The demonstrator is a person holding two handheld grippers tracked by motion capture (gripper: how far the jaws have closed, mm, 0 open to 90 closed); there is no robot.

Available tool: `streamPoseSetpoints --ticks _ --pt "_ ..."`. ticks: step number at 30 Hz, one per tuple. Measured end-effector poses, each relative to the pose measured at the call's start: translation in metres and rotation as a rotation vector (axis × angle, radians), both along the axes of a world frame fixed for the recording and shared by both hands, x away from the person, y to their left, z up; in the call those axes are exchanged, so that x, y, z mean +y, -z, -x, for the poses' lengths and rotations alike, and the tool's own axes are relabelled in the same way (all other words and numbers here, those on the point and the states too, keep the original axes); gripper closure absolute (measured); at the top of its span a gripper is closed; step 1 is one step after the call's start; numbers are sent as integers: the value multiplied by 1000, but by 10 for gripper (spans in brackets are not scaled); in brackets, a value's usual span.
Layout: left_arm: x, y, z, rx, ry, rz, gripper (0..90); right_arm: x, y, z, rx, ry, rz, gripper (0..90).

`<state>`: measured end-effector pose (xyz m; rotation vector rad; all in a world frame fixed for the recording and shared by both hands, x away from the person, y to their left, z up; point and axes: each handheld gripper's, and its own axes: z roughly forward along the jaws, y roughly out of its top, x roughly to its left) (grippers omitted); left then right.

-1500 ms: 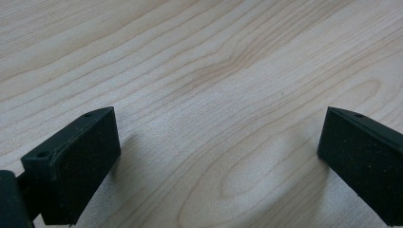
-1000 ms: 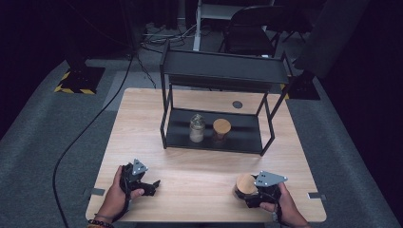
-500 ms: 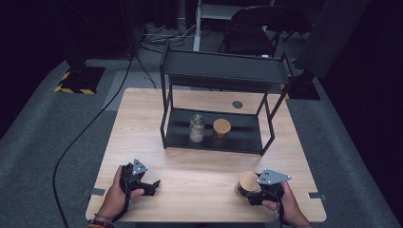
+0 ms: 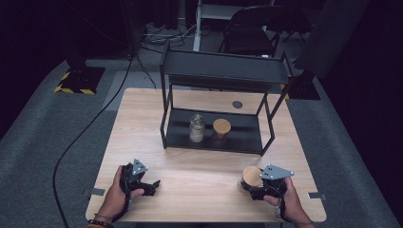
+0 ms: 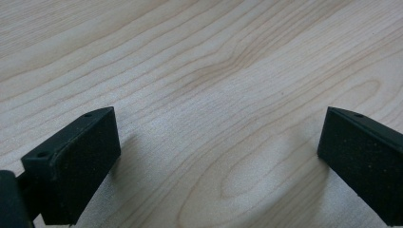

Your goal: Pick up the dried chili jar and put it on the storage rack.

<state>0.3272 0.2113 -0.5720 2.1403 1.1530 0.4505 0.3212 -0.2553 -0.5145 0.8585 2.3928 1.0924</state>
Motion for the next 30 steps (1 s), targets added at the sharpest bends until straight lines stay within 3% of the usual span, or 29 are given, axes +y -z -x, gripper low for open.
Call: streamPoseSetpoints --ticks 15,30 --pt "0 0 0 0 0 0 0 2 -9 -11 1 81 10 250" --pt "0 0 0 -1 0 -1 0 15 -24 -33 -36 150 28 250"
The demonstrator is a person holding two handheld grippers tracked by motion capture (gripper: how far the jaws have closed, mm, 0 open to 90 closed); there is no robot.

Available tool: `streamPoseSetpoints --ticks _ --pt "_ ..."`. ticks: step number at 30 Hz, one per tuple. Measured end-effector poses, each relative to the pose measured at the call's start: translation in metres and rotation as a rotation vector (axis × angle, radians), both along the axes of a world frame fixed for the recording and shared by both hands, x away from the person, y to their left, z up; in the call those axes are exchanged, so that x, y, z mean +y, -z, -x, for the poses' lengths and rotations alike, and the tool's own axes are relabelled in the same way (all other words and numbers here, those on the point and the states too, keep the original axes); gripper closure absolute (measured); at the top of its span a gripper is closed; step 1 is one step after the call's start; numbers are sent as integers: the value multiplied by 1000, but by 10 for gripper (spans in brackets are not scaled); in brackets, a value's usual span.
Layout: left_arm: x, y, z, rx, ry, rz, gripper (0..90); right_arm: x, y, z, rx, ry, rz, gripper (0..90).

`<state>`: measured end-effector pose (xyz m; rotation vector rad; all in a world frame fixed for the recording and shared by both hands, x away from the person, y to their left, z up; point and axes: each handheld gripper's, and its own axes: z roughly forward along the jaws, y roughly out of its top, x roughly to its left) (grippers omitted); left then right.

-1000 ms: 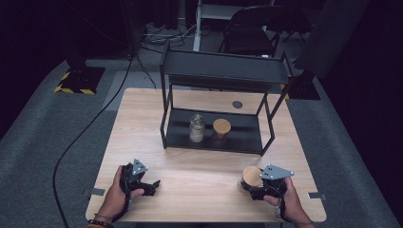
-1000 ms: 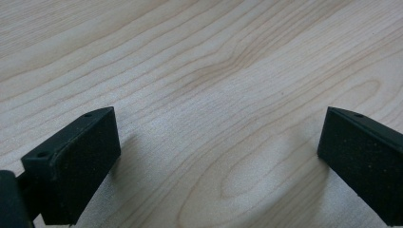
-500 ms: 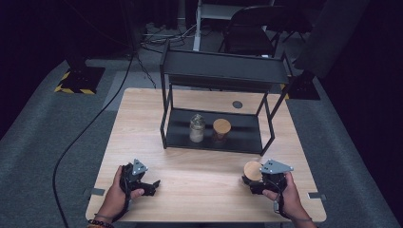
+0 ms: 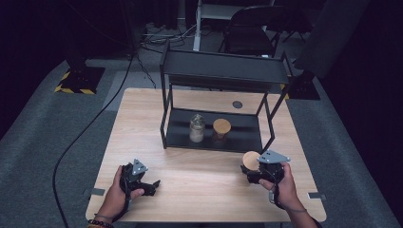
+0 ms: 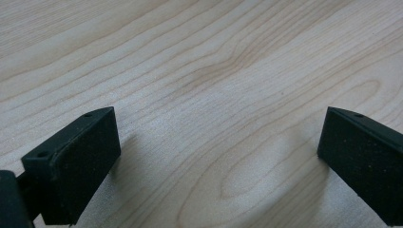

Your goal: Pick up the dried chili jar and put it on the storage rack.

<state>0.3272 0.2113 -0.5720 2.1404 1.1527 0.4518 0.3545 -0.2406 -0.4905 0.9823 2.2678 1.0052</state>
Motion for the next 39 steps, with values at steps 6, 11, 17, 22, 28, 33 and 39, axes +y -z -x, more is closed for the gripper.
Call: streamPoseSetpoints --ticks 6,11,17,22,28,33,39 --pt "0 0 0 0 0 0 0 6 -5 -10 2 23 -1 250" --pt "0 0 0 0 0 0 0 13 -9 -19 2 49 6 250" --pt "0 0 0 0 1 0 0 20 -12 -30 -2 83 23 250" --pt "0 0 0 1 1 0 0 21 -13 -40 4 109 17 250" --pt "0 0 0 0 1 1 0 23 -14 -49 8 129 5 250" --pt "0 0 0 0 0 1 0 26 -16 -57 -1 147 8 250" --pt "0 0 0 1 0 1 0 29 -16 -65 -12 172 17 250"
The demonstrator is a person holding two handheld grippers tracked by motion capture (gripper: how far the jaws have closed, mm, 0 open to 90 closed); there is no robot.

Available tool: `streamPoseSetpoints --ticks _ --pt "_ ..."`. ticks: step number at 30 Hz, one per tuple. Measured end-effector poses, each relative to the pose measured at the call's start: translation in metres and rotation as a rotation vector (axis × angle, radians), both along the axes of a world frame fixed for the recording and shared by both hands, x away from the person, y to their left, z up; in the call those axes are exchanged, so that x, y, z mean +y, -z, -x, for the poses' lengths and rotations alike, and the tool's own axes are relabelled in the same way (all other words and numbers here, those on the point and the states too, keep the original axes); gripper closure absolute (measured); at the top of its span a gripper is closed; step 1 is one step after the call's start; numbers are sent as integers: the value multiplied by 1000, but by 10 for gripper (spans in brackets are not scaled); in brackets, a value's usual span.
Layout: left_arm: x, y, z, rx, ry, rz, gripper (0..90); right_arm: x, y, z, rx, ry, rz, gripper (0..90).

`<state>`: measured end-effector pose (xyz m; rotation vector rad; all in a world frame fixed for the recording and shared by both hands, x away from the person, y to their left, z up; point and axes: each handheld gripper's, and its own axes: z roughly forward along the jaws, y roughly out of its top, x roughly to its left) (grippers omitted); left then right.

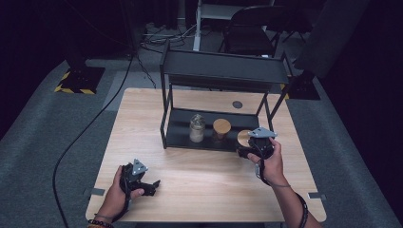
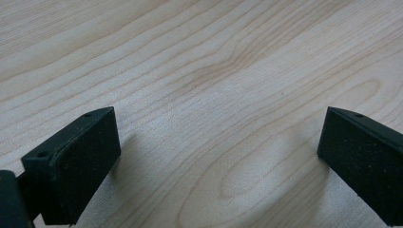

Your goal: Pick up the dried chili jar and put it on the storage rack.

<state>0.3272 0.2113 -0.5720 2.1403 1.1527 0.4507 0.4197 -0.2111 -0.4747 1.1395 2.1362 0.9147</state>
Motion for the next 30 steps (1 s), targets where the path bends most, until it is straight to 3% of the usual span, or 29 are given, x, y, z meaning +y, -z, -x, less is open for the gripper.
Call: streamPoseSetpoints --ticks 17,30 --pt "0 0 0 -1 0 -1 0 11 3 -21 13 29 -16 250" --pt "0 0 0 0 6 -1 0 14 14 -41 22 75 -33 250"
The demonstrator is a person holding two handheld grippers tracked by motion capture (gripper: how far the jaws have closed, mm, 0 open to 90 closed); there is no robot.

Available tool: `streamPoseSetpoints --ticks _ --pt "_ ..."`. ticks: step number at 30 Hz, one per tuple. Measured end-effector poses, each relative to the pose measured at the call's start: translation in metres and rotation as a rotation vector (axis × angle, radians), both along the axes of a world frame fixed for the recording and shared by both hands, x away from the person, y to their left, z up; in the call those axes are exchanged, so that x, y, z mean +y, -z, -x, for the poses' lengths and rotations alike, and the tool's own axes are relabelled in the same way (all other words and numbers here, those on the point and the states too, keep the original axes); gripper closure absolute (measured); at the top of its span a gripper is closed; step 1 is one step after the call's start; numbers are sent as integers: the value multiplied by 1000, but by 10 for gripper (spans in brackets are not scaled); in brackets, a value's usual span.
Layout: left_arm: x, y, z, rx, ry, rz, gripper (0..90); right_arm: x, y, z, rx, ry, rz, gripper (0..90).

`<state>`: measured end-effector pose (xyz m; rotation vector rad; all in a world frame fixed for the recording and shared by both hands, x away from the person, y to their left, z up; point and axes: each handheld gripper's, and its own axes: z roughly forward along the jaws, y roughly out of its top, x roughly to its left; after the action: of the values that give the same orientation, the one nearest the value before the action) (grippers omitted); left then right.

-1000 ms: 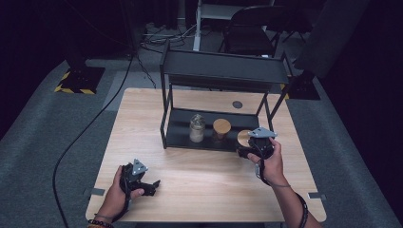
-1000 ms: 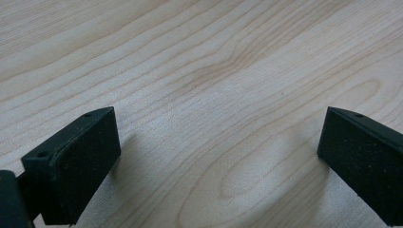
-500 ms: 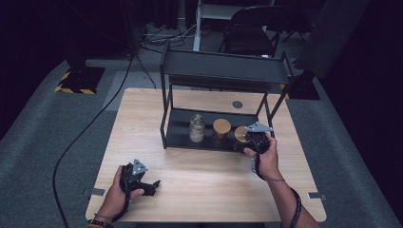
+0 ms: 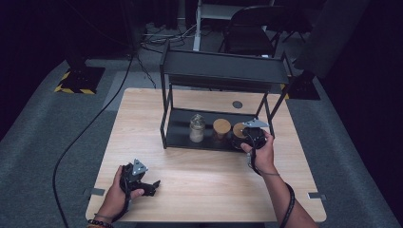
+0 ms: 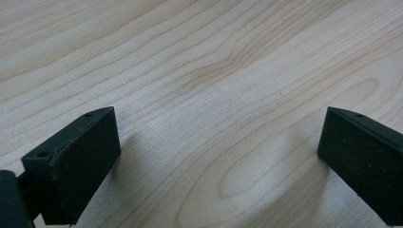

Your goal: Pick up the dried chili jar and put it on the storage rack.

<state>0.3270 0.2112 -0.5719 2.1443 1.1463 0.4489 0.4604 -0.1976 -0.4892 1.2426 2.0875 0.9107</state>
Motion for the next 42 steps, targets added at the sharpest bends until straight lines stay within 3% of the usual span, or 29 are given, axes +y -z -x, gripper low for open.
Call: streamPoseSetpoints --ticks 21,42 --pt "0 0 0 0 3 0 0 -1 19 -23 53 63 -28 250" --pt "0 0 0 1 4 1 0 -3 21 -27 67 82 -41 243"
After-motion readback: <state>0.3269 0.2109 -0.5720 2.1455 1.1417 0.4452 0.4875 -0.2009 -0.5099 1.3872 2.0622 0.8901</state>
